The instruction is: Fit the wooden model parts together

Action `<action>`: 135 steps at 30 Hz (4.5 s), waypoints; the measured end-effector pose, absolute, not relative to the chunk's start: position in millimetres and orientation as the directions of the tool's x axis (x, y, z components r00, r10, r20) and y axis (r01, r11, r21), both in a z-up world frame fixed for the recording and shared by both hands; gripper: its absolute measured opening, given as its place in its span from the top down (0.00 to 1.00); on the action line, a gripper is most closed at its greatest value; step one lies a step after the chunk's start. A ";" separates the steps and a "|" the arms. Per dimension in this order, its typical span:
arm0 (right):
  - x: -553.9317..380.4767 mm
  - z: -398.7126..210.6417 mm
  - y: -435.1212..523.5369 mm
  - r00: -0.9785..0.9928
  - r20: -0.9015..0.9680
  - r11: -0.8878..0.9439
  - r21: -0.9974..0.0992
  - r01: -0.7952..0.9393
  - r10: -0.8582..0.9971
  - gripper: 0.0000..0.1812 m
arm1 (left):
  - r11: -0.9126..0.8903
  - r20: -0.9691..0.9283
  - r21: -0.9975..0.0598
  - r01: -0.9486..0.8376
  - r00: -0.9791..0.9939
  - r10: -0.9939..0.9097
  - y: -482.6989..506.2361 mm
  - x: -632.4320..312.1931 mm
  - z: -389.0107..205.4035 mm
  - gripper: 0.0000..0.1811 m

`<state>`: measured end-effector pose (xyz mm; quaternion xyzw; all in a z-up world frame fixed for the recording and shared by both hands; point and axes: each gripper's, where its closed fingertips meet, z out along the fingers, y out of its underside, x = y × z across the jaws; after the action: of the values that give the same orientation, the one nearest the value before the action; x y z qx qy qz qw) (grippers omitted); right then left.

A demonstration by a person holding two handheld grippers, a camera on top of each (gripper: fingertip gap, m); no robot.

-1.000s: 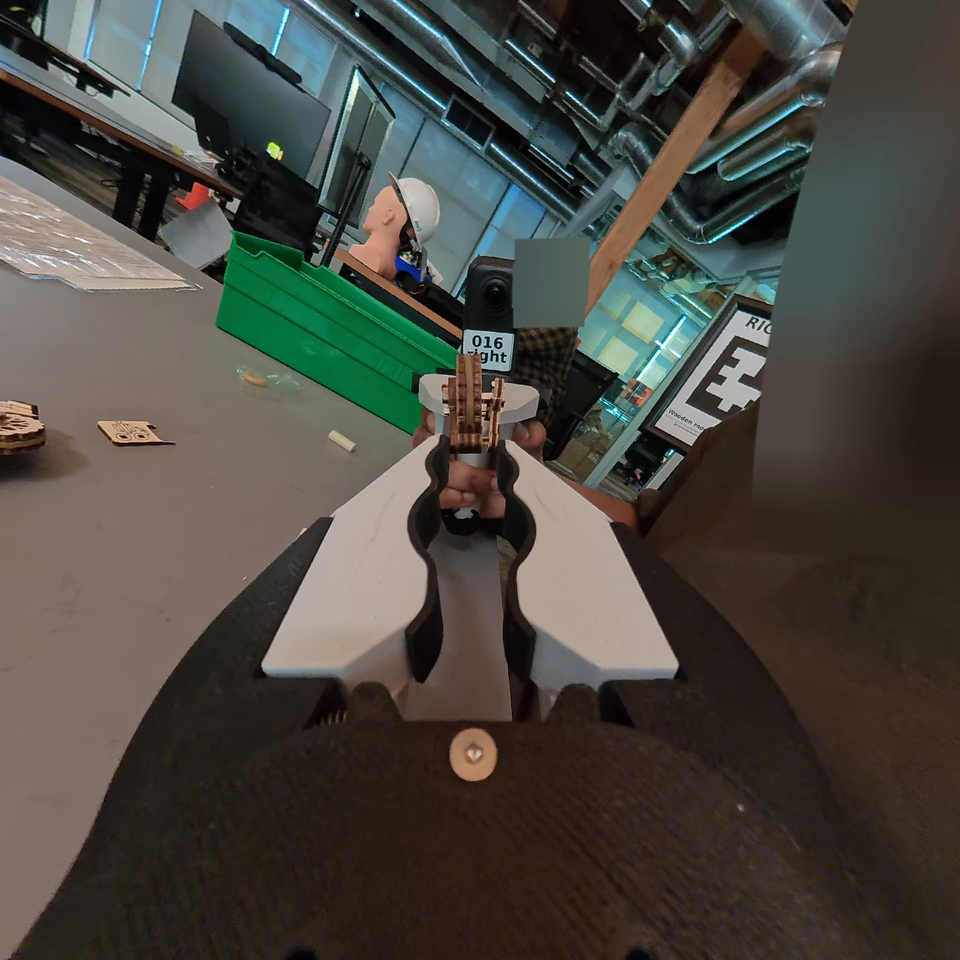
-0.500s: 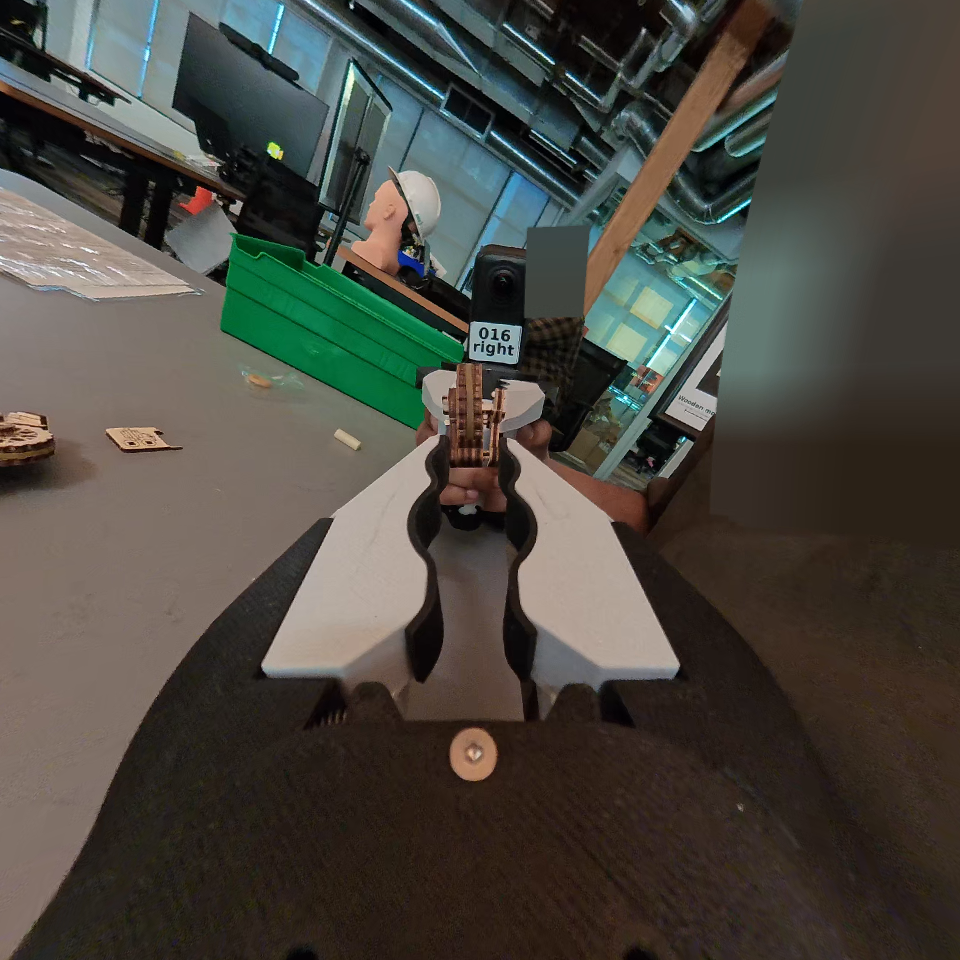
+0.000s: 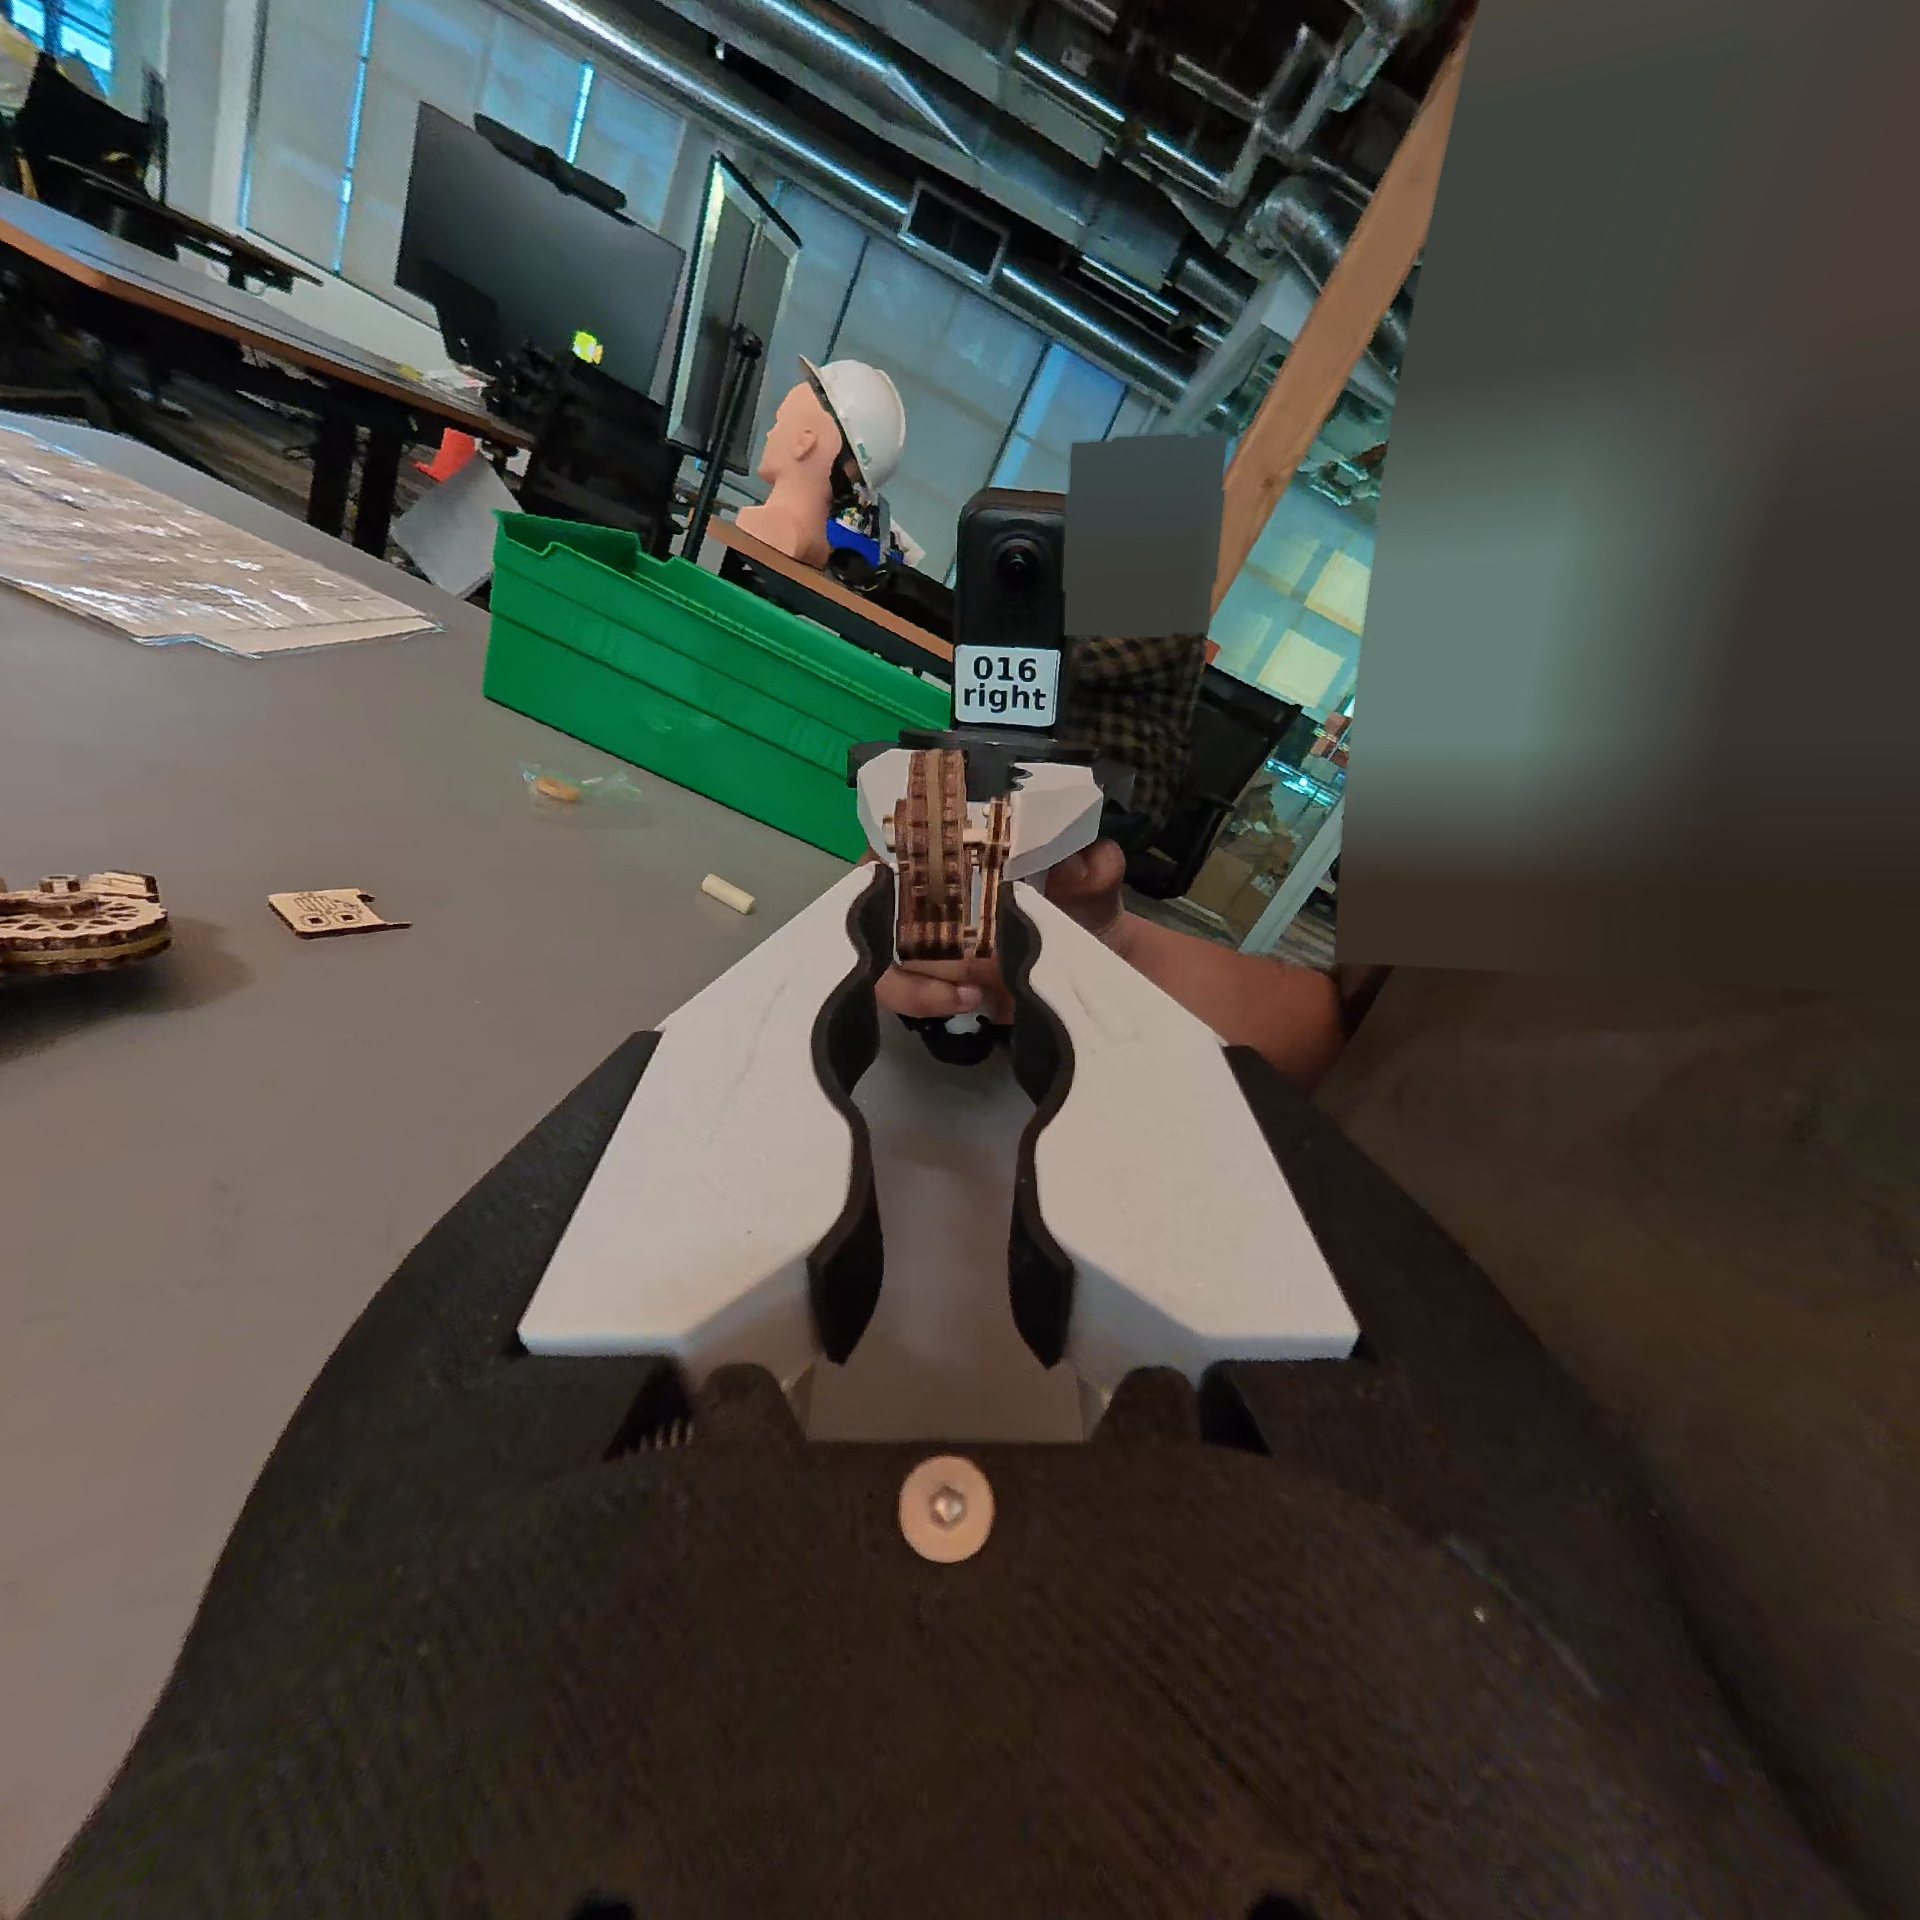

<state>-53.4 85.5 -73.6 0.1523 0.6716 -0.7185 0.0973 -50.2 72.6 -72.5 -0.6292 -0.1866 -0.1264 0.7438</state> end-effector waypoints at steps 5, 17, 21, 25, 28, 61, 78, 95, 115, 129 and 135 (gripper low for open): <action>-52.8 -74.3 85.0 -0.934 -0.353 -0.075 -0.934 0.348 0.060 0.92 | 0.175 0.421 -0.897 0.407 0.906 0.053 72.5 -49.5 -72.3 0.91; -52.0 -78.6 83.4 -0.920 -0.390 -0.065 -0.920 0.387 0.041 0.92 | 0.159 0.379 -0.918 0.364 0.922 0.077 71.7 -50.7 -74.2 0.92; -53.3 -79.5 83.5 -0.913 -0.406 -0.076 -0.912 0.403 0.035 0.92 | 0.152 0.370 -0.923 0.354 0.925 0.092 71.9 -51.6 -75.2 0.92; -54.5 -81.1 83.0 -0.903 -0.428 -0.077 -0.902 0.424 0.031 0.92 | 0.151 0.369 -0.923 0.353 0.925 0.096 71.5 -52.5 -75.3 0.92; -55.8 -79.9 84.0 -0.892 -0.452 -0.093 -0.889 0.448 0.017 0.91 | 0.142 0.365 -0.926 0.350 0.925 0.102 72.4 -52.4 -76.7 0.92; -41.8 -71.2 83.4 -0.957 -0.289 -0.048 -0.956 0.288 0.022 0.84 | 0.158 0.354 -0.927 0.341 0.933 0.059 72.5 -45.5 -71.1 0.92; -42.0 -69.0 89.5 -0.940 -0.342 -0.070 -0.937 0.342 -0.016 0.90 | 0.192 0.398 -0.900 0.391 0.917 0.000 70.4 -43.0 -65.5 0.92; -38.9 -69.9 89.0 -0.940 -0.340 -0.045 -0.939 0.341 -0.026 0.92 | 0.168 0.318 -0.935 0.311 0.948 0.018 71.5 -37.9 -66.7 0.92; -23.5 -53.9 85.9 -0.991 -0.131 -0.074 -0.989 0.131 -0.015 0.91 | 0.179 0.030 -0.984 0.011 0.994 0.104 71.6 -20.4 -51.4 0.92; -26.2 -56.4 88.4 -0.983 -0.181 -0.090 -0.979 0.182 -0.019 0.92 | 0.172 0.098 -0.982 0.083 0.992 0.082 71.7 -25.0 -56.0 0.92; -27.7 -61.2 89.6 -0.975 -0.219 -0.067 -0.973 0.220 -0.027 0.92 | 0.155 0.125 -0.981 0.113 0.989 0.073 73.0 -26.6 -60.4 0.92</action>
<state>-27.7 89.6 -61.2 0.0713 0.6775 -0.7271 0.0851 -26.6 73.0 -60.4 -0.6497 -0.0714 -0.0131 0.7567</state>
